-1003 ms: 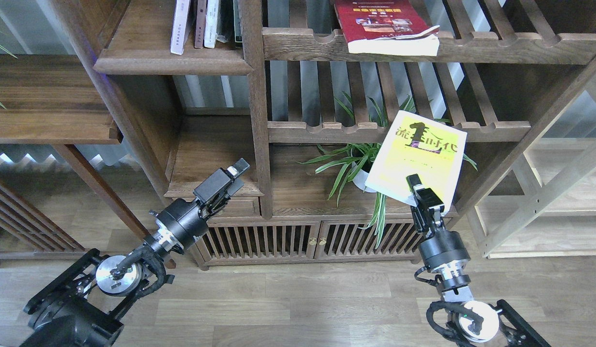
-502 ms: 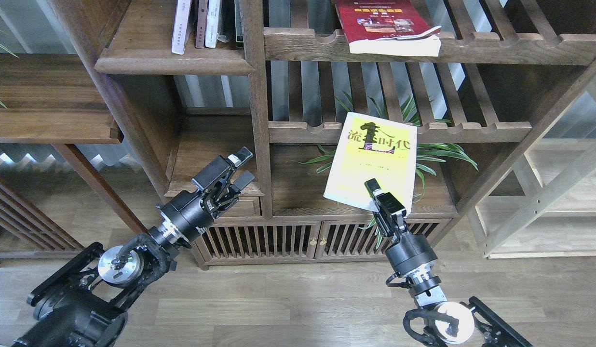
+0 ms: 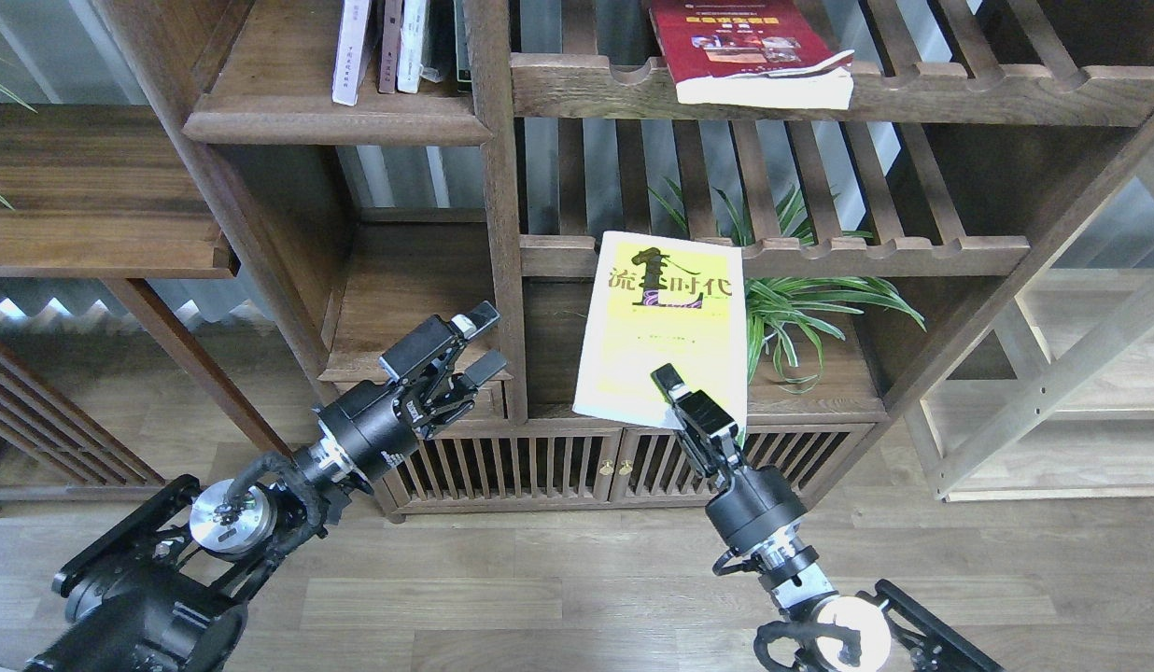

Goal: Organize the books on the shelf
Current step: 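Lower the yellow book with the right gripper toward the left gripper, then grasp the yellow book's edge with the left gripper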

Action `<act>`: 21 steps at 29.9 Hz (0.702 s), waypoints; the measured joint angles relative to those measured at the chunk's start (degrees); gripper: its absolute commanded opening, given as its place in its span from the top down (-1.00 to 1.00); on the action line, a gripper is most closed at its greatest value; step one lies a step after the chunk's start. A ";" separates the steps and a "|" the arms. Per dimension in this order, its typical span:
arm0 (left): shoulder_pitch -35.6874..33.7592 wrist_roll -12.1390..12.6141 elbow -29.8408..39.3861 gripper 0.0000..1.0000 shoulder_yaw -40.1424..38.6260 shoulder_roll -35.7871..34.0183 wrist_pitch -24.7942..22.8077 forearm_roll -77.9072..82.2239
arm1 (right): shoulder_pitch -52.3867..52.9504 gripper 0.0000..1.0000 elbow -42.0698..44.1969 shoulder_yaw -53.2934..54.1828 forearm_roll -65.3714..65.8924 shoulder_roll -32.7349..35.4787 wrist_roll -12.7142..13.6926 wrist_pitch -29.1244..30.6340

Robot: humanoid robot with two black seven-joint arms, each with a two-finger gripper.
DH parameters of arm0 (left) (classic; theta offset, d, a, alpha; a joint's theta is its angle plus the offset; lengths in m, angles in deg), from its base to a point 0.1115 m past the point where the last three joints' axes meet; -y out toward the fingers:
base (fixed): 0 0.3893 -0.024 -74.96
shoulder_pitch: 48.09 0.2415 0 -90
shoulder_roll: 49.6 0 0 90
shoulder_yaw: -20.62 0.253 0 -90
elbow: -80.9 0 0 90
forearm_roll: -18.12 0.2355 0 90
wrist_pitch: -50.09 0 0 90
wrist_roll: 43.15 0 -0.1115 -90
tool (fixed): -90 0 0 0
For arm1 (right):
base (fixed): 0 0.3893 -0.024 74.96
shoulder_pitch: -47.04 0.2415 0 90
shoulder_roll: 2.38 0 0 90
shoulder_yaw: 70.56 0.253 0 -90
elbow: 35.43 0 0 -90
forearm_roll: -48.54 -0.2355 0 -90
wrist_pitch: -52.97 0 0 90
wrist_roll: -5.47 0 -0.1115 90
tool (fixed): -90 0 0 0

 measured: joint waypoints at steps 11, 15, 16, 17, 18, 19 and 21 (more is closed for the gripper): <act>1.07 0.14 -4.67 -0.98 -0.01 0.17 0.00 -0.29 | 0.12 0.93 -0.33 -3.56 2.02 -2.09 0.05 0.00; 2.11 0.13 -5.21 -0.98 -0.05 0.32 0.00 -0.42 | 0.20 0.93 -0.33 -5.15 2.58 -2.82 0.04 0.00; 2.35 0.12 -5.23 -0.98 -0.05 0.35 0.00 -0.45 | 0.22 0.93 -0.33 -5.54 2.81 -3.09 0.03 0.00; 2.58 0.10 -5.23 -0.98 -0.06 0.37 0.00 -0.47 | 0.23 0.93 -0.33 -5.82 3.00 -3.32 0.03 0.00; 2.82 0.08 -5.25 -0.98 -0.06 0.39 0.00 -0.47 | 0.24 0.93 -0.33 -6.07 3.18 -3.59 0.02 0.00; 2.93 0.07 -5.25 -0.98 -0.06 0.41 0.00 -0.48 | 0.25 0.93 -0.33 -6.25 3.35 -3.89 0.00 0.00; 3.03 0.06 -5.23 -0.98 -0.06 0.44 0.00 -0.48 | 0.25 0.93 -0.33 -6.74 3.52 -4.53 -0.01 0.00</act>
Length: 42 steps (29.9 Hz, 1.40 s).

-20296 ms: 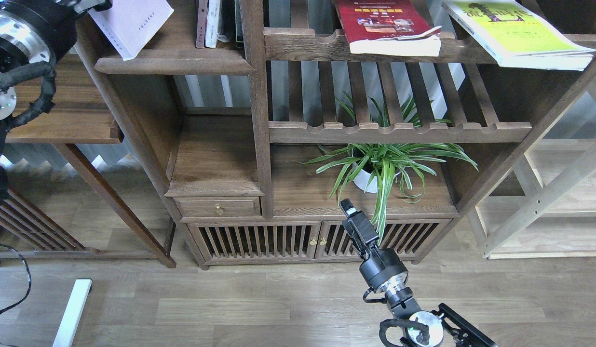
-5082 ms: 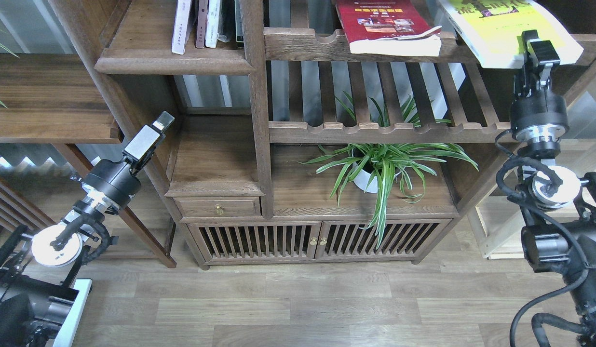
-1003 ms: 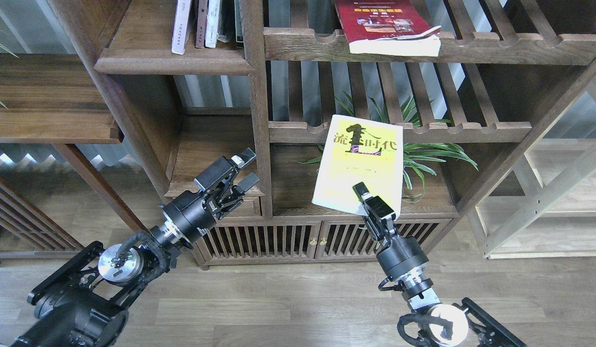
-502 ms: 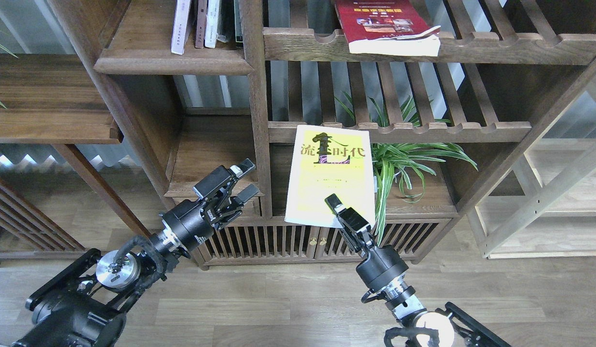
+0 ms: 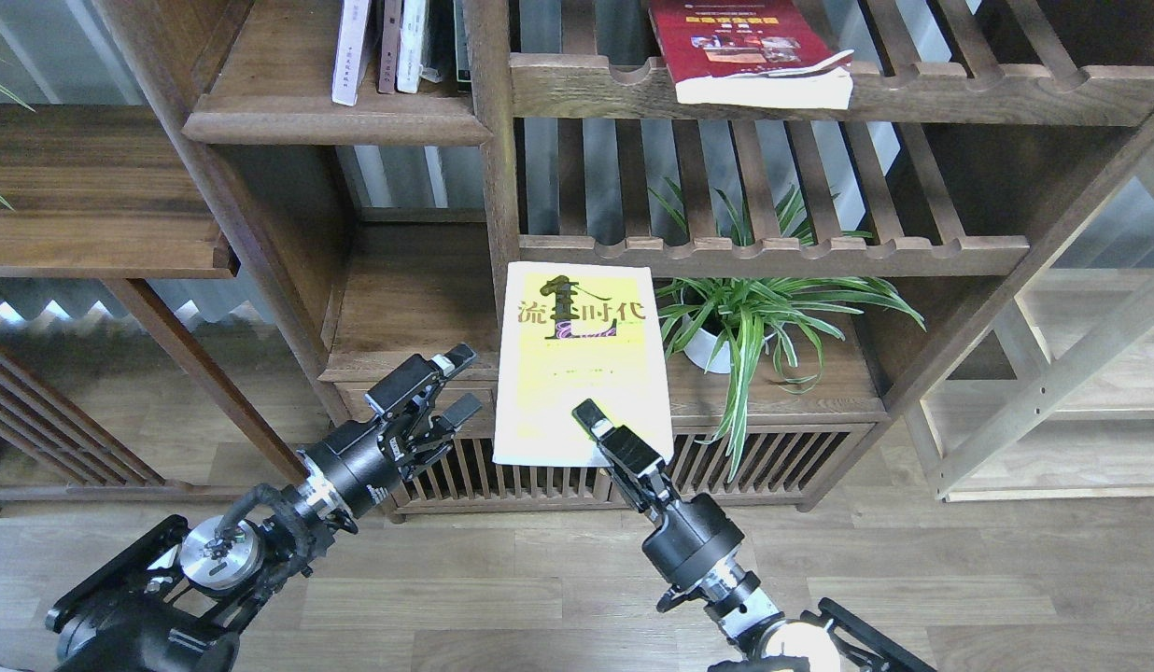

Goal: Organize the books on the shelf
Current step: 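Grasp the yellow book's edge with the left gripper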

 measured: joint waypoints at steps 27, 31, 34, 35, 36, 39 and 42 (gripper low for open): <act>-0.53 0.16 0.69 -0.34 0.33 0.80 0.00 0.79 | -1.21 0.93 0.07 -4.89 1.62 -1.05 -0.02 0.00; -0.24 1.10 1.23 -0.32 0.44 0.75 0.00 0.70 | -1.24 0.93 0.07 -4.87 1.68 -1.17 -0.03 0.00; -0.04 1.51 1.82 -0.18 0.57 0.51 0.00 0.70 | -1.25 0.92 0.07 -4.79 1.69 -1.19 -0.03 0.00; 0.01 1.58 1.92 -0.11 0.60 0.44 0.00 0.70 | -1.25 0.92 0.07 -4.73 1.72 -1.19 -0.02 0.00; 0.05 1.62 2.00 -0.03 0.62 0.38 0.00 0.70 | -1.25 0.92 0.07 -4.68 1.74 -1.19 -0.02 0.00; 0.31 1.67 2.16 0.51 0.61 0.22 0.00 0.61 | -1.24 0.92 0.08 -4.56 1.76 -1.20 0.03 0.00; 1.35 1.69 2.17 0.91 0.41 0.21 0.00 0.32 | -1.22 0.92 0.14 -4.30 1.79 -1.19 0.08 0.00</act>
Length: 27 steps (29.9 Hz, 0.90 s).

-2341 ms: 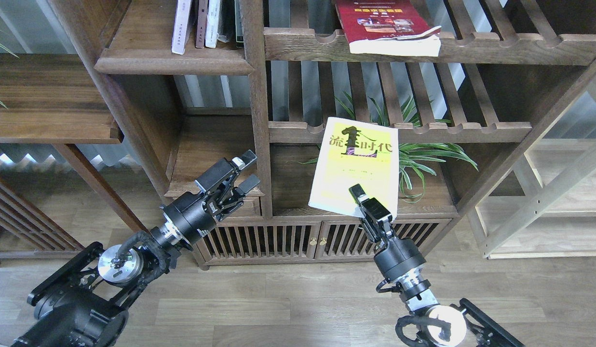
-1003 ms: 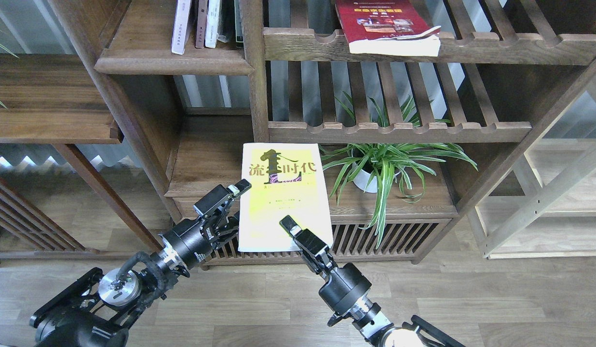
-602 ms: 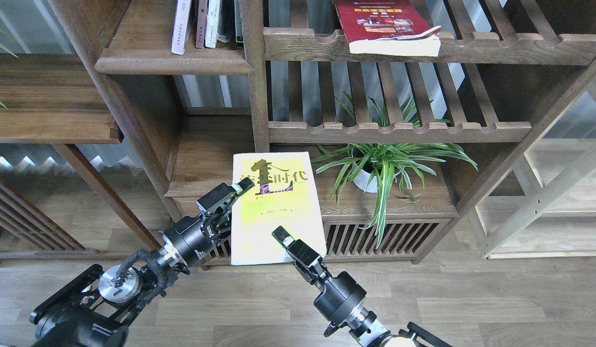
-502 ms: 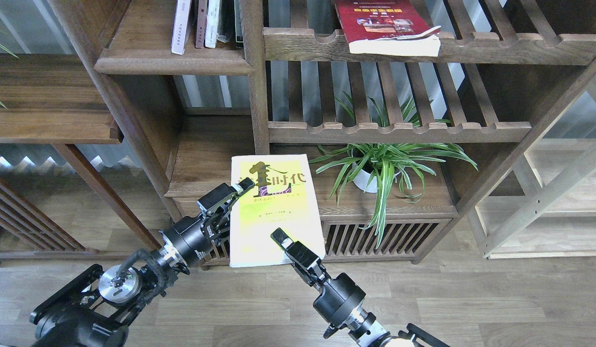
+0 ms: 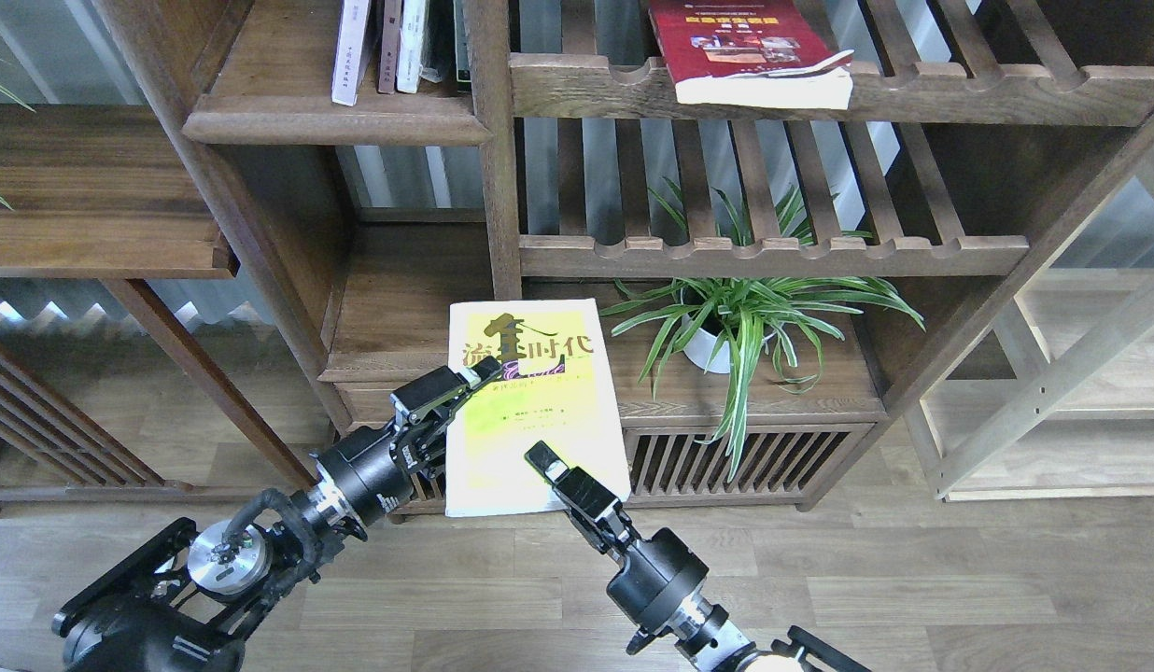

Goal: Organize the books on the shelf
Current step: 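Grasp the yellow book's edge with the left gripper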

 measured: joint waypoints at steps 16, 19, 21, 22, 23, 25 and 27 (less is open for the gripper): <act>3.79 -0.08 0.41 0.92 -0.03 -0.60 0.00 -0.87 | 0.66 0.92 0.06 1.57 -0.14 0.67 -0.02 0.00; 4.41 -0.08 0.78 0.92 0.28 -0.94 -0.01 -0.80 | 0.78 0.92 0.24 2.87 -0.22 0.66 -0.03 0.00; 4.78 -0.04 0.89 0.92 0.40 -1.04 -0.01 -0.76 | 0.84 0.92 0.46 3.53 -0.30 0.67 -0.03 0.00; 5.15 -0.03 0.93 0.92 0.49 -1.06 -0.02 -0.76 | 0.89 0.92 0.57 3.83 -0.32 0.68 -0.03 0.00; 5.47 -0.03 1.07 0.92 0.57 -1.07 -0.02 -0.73 | 0.91 0.92 0.70 4.09 -0.36 0.70 -0.03 0.00; 6.10 -0.03 1.46 0.90 0.75 -1.14 -0.02 -0.70 | 1.06 0.92 1.02 4.46 -0.46 0.70 -0.03 0.00; 6.53 -0.04 1.69 0.80 0.93 -1.18 -0.02 -0.65 | 1.28 0.92 1.32 4.63 -0.54 0.73 -0.03 0.00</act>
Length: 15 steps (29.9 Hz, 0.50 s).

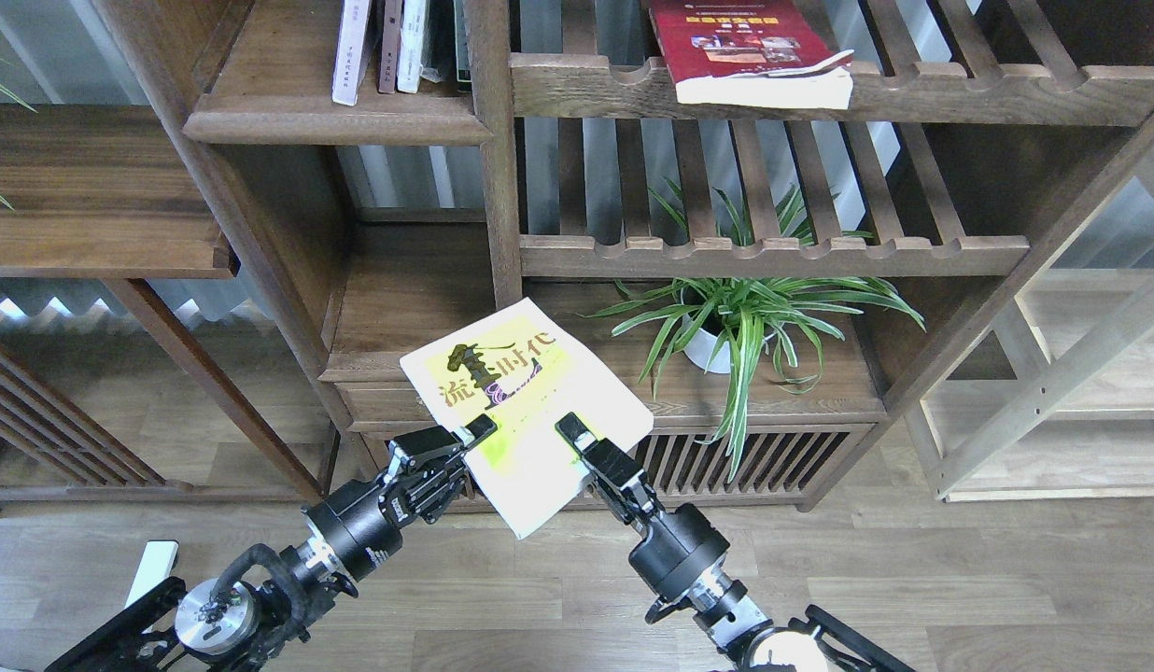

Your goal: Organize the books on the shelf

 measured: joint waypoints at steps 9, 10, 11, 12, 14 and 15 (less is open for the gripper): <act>0.15 -0.02 0.16 0.74 0.15 -0.08 0.00 0.17 | 0.15 0.92 0.13 -0.32 -0.15 -0.04 -0.16 0.00; 0.13 -0.02 0.16 0.80 0.17 -0.08 0.00 0.19 | 0.15 0.92 0.13 -0.43 -0.16 -0.04 -0.19 0.00; 0.11 -0.02 0.16 0.85 0.17 -0.08 0.00 0.20 | 0.15 0.92 0.13 -0.51 -0.16 -0.04 -0.20 0.00; 0.11 -0.02 0.16 0.88 0.17 -0.08 0.00 0.20 | 0.15 0.92 0.13 -0.58 -0.17 -0.05 -0.20 0.00; 0.11 -0.02 0.16 0.90 0.17 -0.08 0.00 0.20 | 0.15 0.91 0.13 -0.63 -0.16 -0.04 -0.20 0.00; 0.11 -0.02 0.16 0.91 0.17 -0.08 0.00 0.20 | 0.15 0.91 0.13 -0.63 -0.13 0.00 -0.20 0.00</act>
